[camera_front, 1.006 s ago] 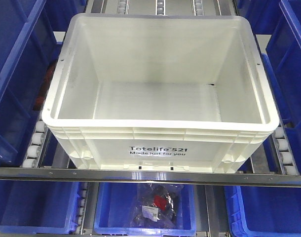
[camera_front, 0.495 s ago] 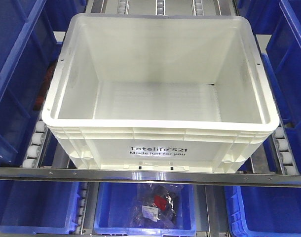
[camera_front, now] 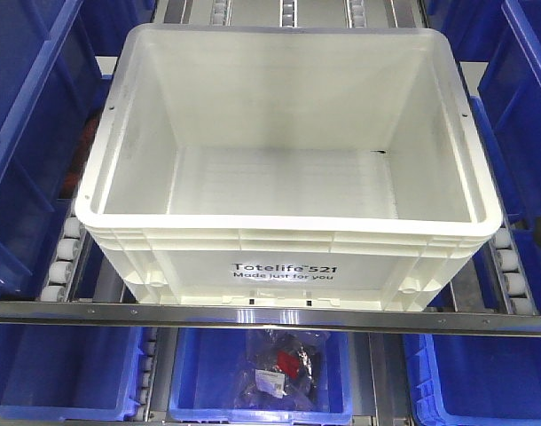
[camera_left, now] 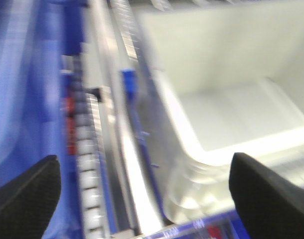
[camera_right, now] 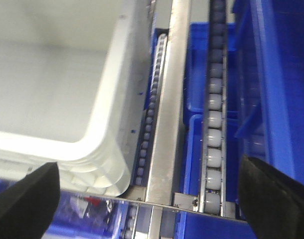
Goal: Move bin from left to right shelf
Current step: 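Lower both grippers onto the crate's side rims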
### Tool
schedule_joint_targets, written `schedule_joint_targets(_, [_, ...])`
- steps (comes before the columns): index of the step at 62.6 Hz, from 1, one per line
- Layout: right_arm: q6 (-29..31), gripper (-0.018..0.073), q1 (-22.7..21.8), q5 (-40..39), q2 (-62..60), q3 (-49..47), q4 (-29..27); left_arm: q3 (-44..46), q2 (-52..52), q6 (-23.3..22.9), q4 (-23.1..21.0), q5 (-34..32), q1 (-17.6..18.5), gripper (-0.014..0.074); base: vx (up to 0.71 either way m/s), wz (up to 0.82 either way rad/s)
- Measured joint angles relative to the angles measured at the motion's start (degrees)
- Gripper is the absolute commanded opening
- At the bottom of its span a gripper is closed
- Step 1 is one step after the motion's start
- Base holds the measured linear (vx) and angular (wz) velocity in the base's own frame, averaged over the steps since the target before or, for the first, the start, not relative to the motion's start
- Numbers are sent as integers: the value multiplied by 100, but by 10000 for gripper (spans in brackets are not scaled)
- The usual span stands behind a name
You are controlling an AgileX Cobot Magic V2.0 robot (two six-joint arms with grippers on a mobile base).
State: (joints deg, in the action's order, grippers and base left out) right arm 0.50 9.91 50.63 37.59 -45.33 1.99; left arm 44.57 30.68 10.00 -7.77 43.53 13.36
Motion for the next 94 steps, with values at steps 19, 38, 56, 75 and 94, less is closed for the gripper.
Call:
schedule_joint_targets(19, [-1176, 645, 1307, 621, 1274, -787, 1548, 1024, 1745, -430, 911, 924, 1166, 584, 0, 0])
schedule_joint_targets(38, [-2062, 642, 1314, 633, 2529, -1435, 1573, 2105, 3868, -1862, 1762, 969, 1166, 583, 0, 0])
schedule_joint_targets(56, [-2165, 627, 878, 647, 3594, -2280, 1149, 2900, 4973, -2732, 1917, 971, 1166, 583, 0, 0])
schedule_joint_targets(75, [-1867, 583, 618, 795, 4458, -2894, 977, 3726, 5809, -3223, 2173, 1063, 1166, 575, 0, 0])
schedule_joint_targets(94, [-1842, 583, 618, 858, 5182, -3327, 1086, 3965, 6408, -3257, 2276, 1120, 994, 575, 0, 0])
